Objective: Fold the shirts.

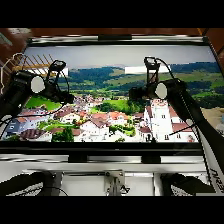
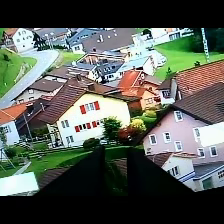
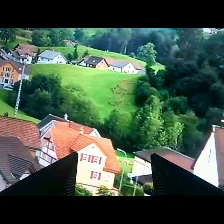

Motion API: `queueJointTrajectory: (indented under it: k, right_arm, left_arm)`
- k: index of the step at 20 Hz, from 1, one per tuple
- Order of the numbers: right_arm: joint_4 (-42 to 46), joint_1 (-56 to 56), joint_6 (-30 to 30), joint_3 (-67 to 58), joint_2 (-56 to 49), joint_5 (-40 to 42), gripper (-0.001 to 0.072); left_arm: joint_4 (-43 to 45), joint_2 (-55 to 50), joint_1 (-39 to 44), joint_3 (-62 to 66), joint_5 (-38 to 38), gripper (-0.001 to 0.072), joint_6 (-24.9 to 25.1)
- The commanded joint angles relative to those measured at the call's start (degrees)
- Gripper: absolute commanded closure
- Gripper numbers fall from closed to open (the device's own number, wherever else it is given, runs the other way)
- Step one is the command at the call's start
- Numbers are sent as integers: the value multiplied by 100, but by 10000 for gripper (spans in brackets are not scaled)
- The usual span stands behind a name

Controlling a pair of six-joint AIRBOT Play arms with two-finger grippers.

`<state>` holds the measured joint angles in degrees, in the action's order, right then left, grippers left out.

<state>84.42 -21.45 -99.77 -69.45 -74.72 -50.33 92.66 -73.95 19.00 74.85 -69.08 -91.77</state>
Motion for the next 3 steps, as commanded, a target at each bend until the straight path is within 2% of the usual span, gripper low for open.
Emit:
queueJointTrajectory:
  k: [1, 3]
  right_arm:
    - [7, -4, -2, -7, -4, 4, 131]
    - [7, -4, -2, -7, -4, 4, 131]
  left_arm:
    - [13, -4, 2, 4, 2, 489, -2]
    - [13, -4, 2, 4, 4, 489, -2]
